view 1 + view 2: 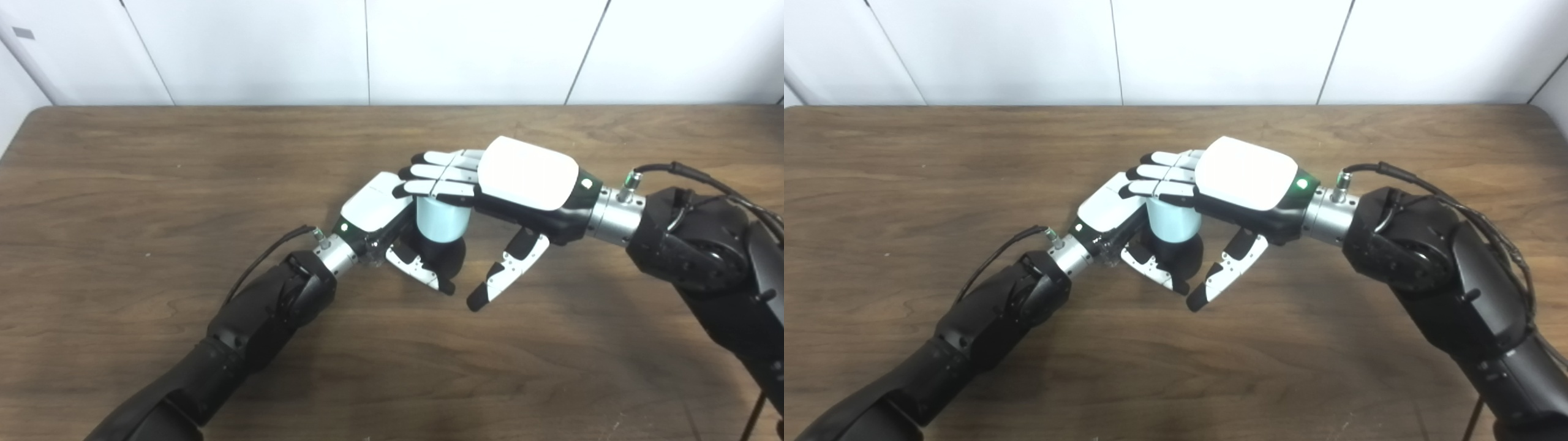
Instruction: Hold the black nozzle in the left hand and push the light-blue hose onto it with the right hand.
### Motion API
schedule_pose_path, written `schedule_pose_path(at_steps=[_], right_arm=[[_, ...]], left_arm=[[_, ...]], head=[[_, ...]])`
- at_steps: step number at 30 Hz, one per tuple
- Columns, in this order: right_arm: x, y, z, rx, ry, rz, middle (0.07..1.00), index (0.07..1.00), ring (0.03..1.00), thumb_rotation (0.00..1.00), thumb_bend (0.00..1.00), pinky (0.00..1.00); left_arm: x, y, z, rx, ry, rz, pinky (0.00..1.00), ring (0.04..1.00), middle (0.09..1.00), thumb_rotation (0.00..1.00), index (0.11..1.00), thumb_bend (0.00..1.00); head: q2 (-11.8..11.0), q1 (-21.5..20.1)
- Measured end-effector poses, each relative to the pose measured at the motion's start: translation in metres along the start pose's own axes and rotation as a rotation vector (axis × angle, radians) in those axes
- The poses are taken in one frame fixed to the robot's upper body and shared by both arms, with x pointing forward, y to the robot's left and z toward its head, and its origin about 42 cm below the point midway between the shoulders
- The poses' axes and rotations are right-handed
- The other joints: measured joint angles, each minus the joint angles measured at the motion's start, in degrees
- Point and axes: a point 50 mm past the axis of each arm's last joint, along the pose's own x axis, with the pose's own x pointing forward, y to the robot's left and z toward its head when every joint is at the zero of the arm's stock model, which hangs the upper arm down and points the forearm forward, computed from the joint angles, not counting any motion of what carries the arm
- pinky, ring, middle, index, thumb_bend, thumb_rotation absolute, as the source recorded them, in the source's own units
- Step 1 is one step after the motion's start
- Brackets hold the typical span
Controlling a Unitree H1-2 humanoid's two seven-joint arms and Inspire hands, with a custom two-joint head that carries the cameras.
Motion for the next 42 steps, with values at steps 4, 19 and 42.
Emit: schedule_pose_path(at_steps=[4,19,42], right_arm=[[0.000,0.001,-0.001,0.000,-0.001,0.000,0.938,0.907,0.927,0.78,0.86,0.83],[-0.004,0.013,-0.002,0.027,0.021,-0.022,0.961,0.918,0.938,0.81,0.82,0.84],[-0.008,0.012,-0.016,0.592,0.201,-0.568,0.784,0.834,0.664,0.30,0.59,0.51]], left_arm=[[0.000,0.000,0.000,-0.001,0.000,0.000,0.32,0.433,0.396,0.00,0.506,0.52],[0.001,0.000,0.000,-0.003,-0.001,0.000,0.30,0.419,0.395,0.00,0.503,0.52],[0.001,0.001,0.000,-0.001,-0.003,0.000,0.29,0.410,0.394,0.00,0.503,0.52]], head=[[0.0,0.0],[0.4,-0.1],[0.0,-0.3]])
